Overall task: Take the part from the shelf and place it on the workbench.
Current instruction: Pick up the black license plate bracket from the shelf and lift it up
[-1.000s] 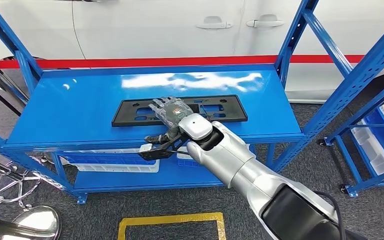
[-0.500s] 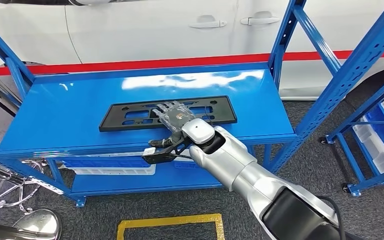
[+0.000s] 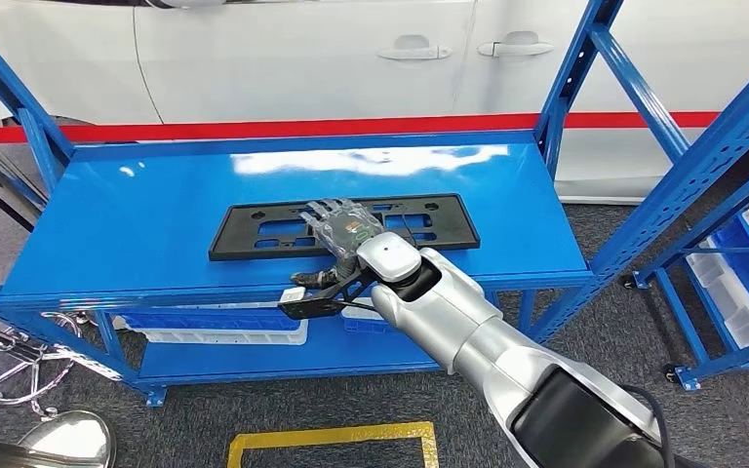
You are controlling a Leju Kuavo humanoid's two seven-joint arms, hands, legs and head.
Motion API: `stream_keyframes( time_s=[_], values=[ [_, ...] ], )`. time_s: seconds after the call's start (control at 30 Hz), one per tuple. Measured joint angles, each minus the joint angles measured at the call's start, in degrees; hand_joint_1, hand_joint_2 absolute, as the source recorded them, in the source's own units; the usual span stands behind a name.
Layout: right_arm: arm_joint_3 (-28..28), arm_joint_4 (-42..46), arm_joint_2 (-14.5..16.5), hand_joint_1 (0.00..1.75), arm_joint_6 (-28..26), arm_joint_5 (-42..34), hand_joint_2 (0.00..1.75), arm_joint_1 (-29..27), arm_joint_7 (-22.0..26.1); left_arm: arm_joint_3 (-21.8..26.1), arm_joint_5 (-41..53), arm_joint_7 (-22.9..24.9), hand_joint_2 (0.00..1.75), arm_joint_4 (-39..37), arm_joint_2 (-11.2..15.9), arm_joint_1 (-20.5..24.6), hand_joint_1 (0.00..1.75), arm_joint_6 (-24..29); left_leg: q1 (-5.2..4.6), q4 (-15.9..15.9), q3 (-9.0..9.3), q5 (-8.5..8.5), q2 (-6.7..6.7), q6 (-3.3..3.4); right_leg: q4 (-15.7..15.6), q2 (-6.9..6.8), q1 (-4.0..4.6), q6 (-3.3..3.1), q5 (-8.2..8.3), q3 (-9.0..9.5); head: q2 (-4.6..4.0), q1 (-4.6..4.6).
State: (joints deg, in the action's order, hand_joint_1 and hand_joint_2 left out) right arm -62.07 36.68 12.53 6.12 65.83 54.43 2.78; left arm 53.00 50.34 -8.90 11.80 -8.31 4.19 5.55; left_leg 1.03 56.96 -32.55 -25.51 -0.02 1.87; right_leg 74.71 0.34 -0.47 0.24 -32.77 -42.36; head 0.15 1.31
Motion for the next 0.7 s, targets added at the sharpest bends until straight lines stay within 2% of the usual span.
stream_keyframes(
  time_s=[0.17,0.2,0.23,0.27,0.3,0.33,0.37,0.4,0.47,0.5,0.53,0.57,0.63,0.67,0.7],
  values=[
    [0.0,-0.07,-0.02,0.0,0.0,0.0,0.0,-0.17,0.01,0.02,0.03,0.01,0.0,0.0,0.0,0.02,0.0,0.0,0.01,0.04,0.07,-0.1,-0.03,-0.02,1.04,-0.01,-0.09,0.1,0.14,-0.82,0.0,0.0],
    [0.0,-0.14,-0.04,0.0,-0.01,0.0,0.0,-0.27,0.02,0.05,0.04,0.02,0.0,0.0,-0.01,0.02,0.0,-0.02,0.02,0.09,0.23,-0.27,-0.07,-0.06,0.47,-0.03,-0.19,0.14,1.12,-0.86,0.0,0.0],
    [0.0,-0.22,-0.06,0.0,-0.01,0.0,0.0,-0.36,0.02,0.09,0.06,0.03,0.0,0.0,-0.03,-0.01,0.0,-0.03,0.04,0.19,0.49,-0.55,-0.1,-0.17,-1.71,-0.06,-0.3,0.15,3.03,-0.15,0.0,0.0],
    [0.0,-0.29,-0.07,0.0,-0.03,0.0,0.0,-0.36,0.03,0.15,0.08,0.06,0.0,0.0,-0.07,-0.05,0.0,-0.05,0.0,0.4,0.76,-1.02,-0.13,-0.47,-5.47,-0.13,-0.31,0.07,5.13,1.39,0.0,0.0],
    [0.01,-0.41,-0.05,0.0,-0.08,0.0,0.0,-0.36,0.08,0.26,0.14,0.13,0.0,0.0,-0.1,0.0,0.0,-0.06,0.02,0.73,1.0,-1.71,-0.12,-1.19,-9.7,-0.14,-0.31,-0.54,6.94,3.36,0.0,0.02],
    [0.03,-0.51,-0.03,0.0,-0.14,0.0,0.0,-0.3,0.13,0.36,0.26,0.2,0.0,0.0,-0.13,0.04,0.0,-0.05,0.03,1.67,0.88,-2.65,-0.1,-1.89,-13.01,-0.13,-0.26,-1.22,7.88,5.09,0.0,0.03],
    [0.06,-0.62,0.0,0.0,-0.2,0.0,0.0,-0.25,0.18,0.46,0.37,0.26,0.0,0.0,-0.13,0.11,0.0,-0.05,0.04,3.5,0.17,-3.9,-0.09,-2.55,-14.83,-0.11,-0.19,-1.92,7.88,6.18,0.0,0.06],
    [0.09,-0.73,0.03,0.0,-0.26,0.0,0.0,-0.26,0.24,0.56,0.48,0.31,0.0,0.0,-0.13,0.19,0.0,-0.04,0.11,6.55,-1.27,-5.46,-0.07,-3.06,-15.31,-0.07,-0.16,-2.61,7.63,6.68,0.0,0.08],
    [0.11,-0.86,0.04,0.0,-0.3,0.0,0.0,-0.4,0.27,0.69,0.52,0.31,0.0,0.0,-0.13,0.14,0.0,-0.04,0.1,14.45,-5.66,-8.22,-0.07,-3.2,-15.34,-0.11,0.07,-3.03,7.32,7.03,0.0,0.1],
    [0.11,-0.94,0.04,0.0,-0.31,0.0,0.0,-0.55,0.28,0.76,0.52,0.31,0.0,0.0,-0.13,0.09,0.0,-0.04,0.1,17.07,-7.44,-8.49,-0.07,-3.19,-15.34,-0.1,0.23,-3.18,7.15,7.22,0.0,0.1],
    [0.11,-1.01,0.04,0.0,-0.31,0.0,0.0,-0.68,0.28,0.81,0.52,0.32,0.0,0.0,-0.13,0.03,0.0,-0.04,0.09,17.52,-8.22,-7.58,-0.07,-3.07,-15.33,-0.05,0.38,-3.25,6.98,7.44,0.0,0.09],
    [0.11,-1.05,0.04,0.0,-0.31,0.0,0.0,-0.75,0.28,0.85,0.52,0.32,0.0,0.0,-0.13,-0.01,0.0,-0.05,0.05,15.55,-7.81,-5.52,-0.07,-2.83,-15.33,0.02,0.51,-3.27,6.78,7.74,0.0,0.09],
    [0.13,-1.09,0.05,0.0,-0.33,0.0,0.0,-0.75,0.28,0.95,0.52,0.33,0.0,0.0,-0.05,-0.08,0.0,-0.06,-0.29,8.03,-5.02,-0.7,-0.08,-1.85,-15.32,0.15,0.72,-3.21,6.34,8.34,0.0,0.07],
    [0.14,-1.13,0.05,0.0,-0.34,0.0,0.0,-0.74,0.29,1.02,0.54,0.33,0.0,0.0,0.0,-0.06,0.0,-0.07,-0.55,4.66,-3.64,0.68,-0.07,-1.34,-15.27,0.21,0.78,-3.06,6.15,8.43,0.0,0.08],
    [0.16,-1.18,0.04,0.0,-0.34,0.0,0.0,-0.76,0.31,1.08,0.56,0.34,0.0,0.0,0.06,-0.01,0.0,-0.08,-0.8,2.58,-2.81,1.17,-0.07,-0.96,-15.24,0.2,0.77,-2.85,6.04,8.37,0.0,0.08]
  ],
)
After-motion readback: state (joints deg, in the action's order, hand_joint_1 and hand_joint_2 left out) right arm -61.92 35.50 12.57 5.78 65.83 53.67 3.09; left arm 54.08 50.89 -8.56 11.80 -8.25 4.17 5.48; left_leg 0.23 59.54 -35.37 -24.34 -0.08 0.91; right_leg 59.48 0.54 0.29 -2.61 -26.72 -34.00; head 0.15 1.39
